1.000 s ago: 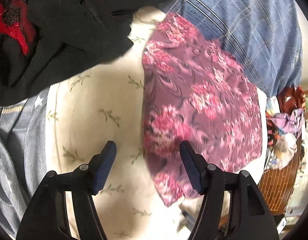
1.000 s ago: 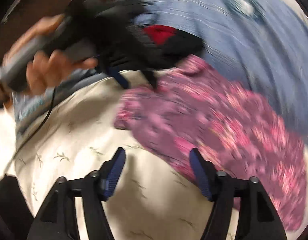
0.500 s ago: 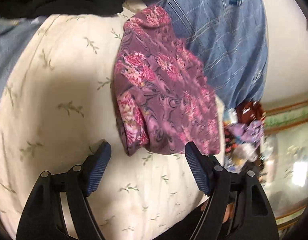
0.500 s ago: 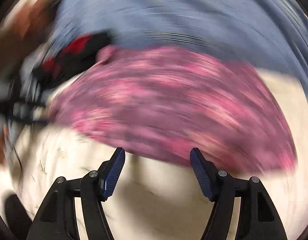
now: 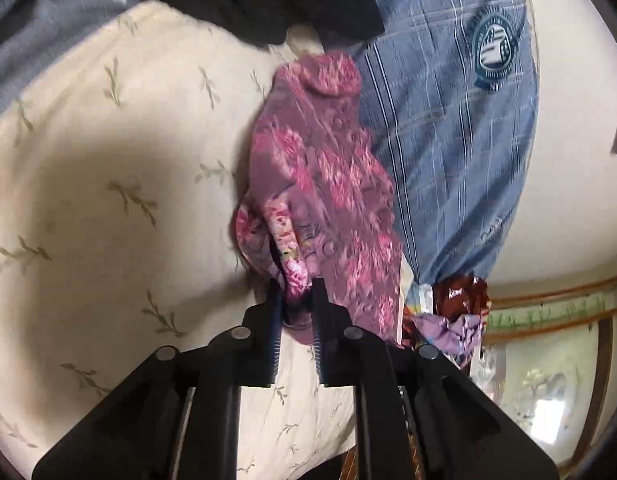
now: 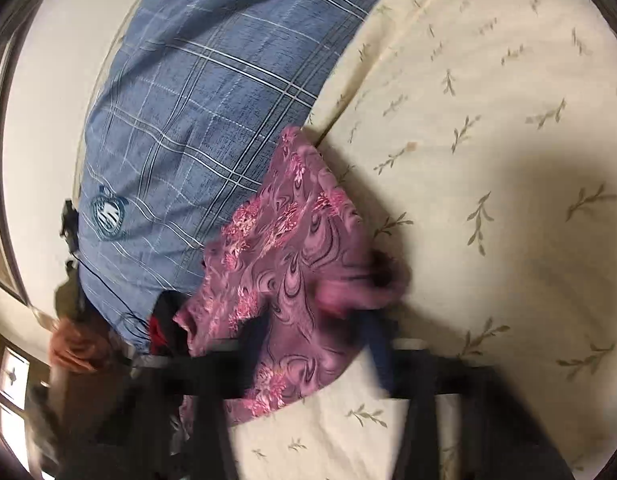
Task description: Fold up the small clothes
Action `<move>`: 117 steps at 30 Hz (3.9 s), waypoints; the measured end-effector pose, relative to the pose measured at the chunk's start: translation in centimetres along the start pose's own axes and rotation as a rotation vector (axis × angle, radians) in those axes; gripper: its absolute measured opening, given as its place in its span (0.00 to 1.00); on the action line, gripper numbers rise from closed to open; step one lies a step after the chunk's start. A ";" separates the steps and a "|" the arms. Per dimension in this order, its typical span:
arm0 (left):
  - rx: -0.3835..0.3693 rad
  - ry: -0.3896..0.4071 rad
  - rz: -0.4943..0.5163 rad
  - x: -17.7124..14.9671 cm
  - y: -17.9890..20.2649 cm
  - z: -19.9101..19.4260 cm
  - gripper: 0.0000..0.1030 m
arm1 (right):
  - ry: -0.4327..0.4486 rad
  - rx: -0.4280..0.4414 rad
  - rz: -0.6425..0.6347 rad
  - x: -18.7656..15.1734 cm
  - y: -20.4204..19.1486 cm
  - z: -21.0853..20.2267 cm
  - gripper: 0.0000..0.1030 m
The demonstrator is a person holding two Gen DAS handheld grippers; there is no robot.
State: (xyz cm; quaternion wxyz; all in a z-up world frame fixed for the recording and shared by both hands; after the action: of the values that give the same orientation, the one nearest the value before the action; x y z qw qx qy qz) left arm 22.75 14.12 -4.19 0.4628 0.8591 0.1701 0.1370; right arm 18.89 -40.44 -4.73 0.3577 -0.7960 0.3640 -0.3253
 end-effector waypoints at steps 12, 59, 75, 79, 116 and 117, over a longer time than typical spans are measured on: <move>0.419 0.036 0.192 1.9 -0.9 -2.7 0.00 | 0.044 -0.071 -0.043 1.2 0.8 -2.4 0.04; 0.428 -0.337 0.394 13.8 8.3 12.9 0.63 | -0.012 -0.132 -1.585 -31.6 -23.8 14.8 0.10; 0.399 -0.206 0.708 6.2 25.1 15.5 0.06 | 0.049 0.040 -1.115 -19.1 -21.5 6.2 0.07; 0.393 -0.223 0.758 2.7 28.6 19.8 0.03 | 0.081 0.023 -0.940 -14.0 -17.9 3.1 0.07; 0.702 -0.341 0.752 -7.4 26.9 33.6 0.02 | -0.036 0.174 -0.434 -3.0 -3.7 1.7 0.09; 0.687 -0.328 0.754 -7.7 27.2 33.0 0.02 | -0.030 0.191 -0.447 -2.9 -4.0 1.4 0.09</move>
State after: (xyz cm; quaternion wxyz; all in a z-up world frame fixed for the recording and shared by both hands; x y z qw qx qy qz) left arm 33.24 -27.78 0.49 0.0942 0.9727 -0.1900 0.0943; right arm 19.87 -35.72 -3.05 0.3556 -0.8242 0.1411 -0.4176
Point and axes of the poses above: each gripper's, at about its wrist camera, not at the fingertips, and z roughly the way its jaws point, y to its right, x to its top, the point moved 1 cm from there along z, roughly the way its jaws point, and after that the axes turned 2 degrees about z, right-handed, at the moved point
